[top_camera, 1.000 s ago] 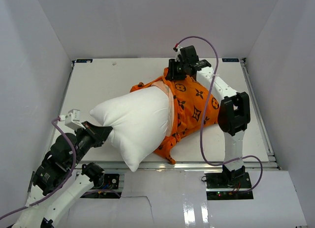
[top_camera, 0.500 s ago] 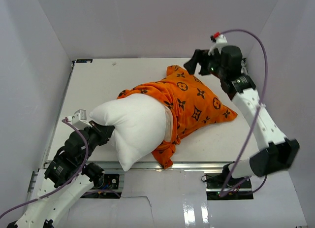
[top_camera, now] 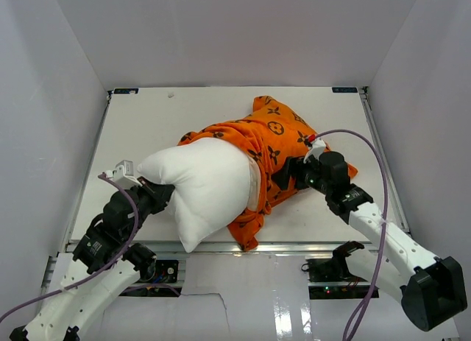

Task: Remove the pillowcase from the pillow

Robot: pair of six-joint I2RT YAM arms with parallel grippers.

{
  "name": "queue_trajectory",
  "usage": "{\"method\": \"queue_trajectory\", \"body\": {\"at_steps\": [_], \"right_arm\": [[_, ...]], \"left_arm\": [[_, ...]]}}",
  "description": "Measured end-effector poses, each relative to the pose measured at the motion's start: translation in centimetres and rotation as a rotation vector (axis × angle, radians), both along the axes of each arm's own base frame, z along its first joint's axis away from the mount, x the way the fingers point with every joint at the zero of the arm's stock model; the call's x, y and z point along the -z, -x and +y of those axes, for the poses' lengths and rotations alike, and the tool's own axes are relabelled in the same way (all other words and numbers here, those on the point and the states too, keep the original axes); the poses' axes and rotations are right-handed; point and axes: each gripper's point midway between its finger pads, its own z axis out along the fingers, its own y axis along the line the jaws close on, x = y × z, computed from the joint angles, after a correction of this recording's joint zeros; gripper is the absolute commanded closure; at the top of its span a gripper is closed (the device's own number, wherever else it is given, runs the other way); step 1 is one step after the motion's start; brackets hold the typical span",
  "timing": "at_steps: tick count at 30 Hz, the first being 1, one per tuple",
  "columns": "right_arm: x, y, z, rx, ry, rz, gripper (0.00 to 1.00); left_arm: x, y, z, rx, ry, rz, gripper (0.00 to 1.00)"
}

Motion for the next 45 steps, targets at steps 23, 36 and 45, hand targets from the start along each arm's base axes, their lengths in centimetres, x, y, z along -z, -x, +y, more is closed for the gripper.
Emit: {"method": "queue_trajectory", "body": {"at_steps": [23, 36, 45], "right_arm": [[-7.5, 0.4, 3.2, -0.262, -0.032, -0.222, 0.07], [2.6, 1.8, 5.1, -0.304, 0.084, -0.015, 0.21], [5.4, -0.6, 4.4, -0.177, 0.138, 0.014, 0.55]], "left_arm": [[-0.2, -3.4, -3.2, 0.064, -0.071, 0.048, 1.0], [-1.7, -3.1, -4.4, 0.123, -0.043, 0.05, 1.0], [-4.0, -3.6, -5.0, 0.141, -0.063, 0.063, 1.0]]}}
